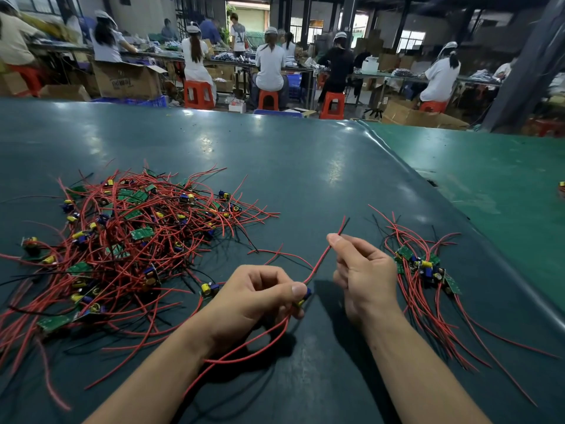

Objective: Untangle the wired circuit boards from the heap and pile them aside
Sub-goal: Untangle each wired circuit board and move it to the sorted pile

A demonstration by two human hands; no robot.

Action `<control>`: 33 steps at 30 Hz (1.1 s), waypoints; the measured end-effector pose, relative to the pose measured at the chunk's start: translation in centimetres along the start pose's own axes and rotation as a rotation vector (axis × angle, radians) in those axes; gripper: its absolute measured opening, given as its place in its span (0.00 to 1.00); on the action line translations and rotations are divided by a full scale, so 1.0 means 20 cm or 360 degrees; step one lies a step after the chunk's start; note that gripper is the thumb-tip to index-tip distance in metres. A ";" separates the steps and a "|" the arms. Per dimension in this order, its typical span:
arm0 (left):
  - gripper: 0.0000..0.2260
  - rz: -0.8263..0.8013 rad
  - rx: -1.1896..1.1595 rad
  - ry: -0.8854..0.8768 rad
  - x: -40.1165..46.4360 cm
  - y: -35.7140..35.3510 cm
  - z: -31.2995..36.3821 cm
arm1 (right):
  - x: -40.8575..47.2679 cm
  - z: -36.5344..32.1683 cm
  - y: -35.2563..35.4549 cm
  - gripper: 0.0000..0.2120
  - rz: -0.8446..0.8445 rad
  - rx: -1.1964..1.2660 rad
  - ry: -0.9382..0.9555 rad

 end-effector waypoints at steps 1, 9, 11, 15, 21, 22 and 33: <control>0.09 -0.0038 0.0001 0.0002 -0.01 -0.01 0.00 | 0.01 -0.01 0.02 0.07 0.0042 0.0017 0.0024; 0.09 0.0068 -0.0087 -0.0021 0.00 0.02 -0.01 | 0.03 0.00 0.01 0.05 -0.0144 0.0200 -0.0188; 0.08 0.0190 -0.0142 -0.0051 0.01 0.03 -0.01 | -0.02 0.05 -0.06 0.10 -0.0457 -0.0057 -0.0422; 0.06 0.0279 -0.0282 -0.0069 0.02 0.03 0.00 | -0.14 0.10 -0.15 0.12 -0.0889 -0.0521 -0.0530; 0.07 0.0238 -0.0218 -0.0015 0.03 0.04 -0.01 | -0.13 0.07 -0.14 0.05 -0.0764 -0.0526 -0.0148; 0.07 0.0226 -0.0207 -0.0009 0.03 0.04 -0.01 | -0.13 0.06 -0.14 0.06 -0.0745 -0.0520 -0.0091; 0.08 0.0028 -0.0027 0.0063 0.02 0.01 0.00 | -0.09 0.02 -0.12 0.11 -0.0509 -0.0471 0.0111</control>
Point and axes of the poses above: each hand's wrist, its own x-axis towards the middle knuckle, its own y-axis out of the back of the hand, z = x × y, the point moved 6 cm from there along x, towards the middle knuckle, and after that the axes turned 11 degrees about -y, right-handed, at the moved point
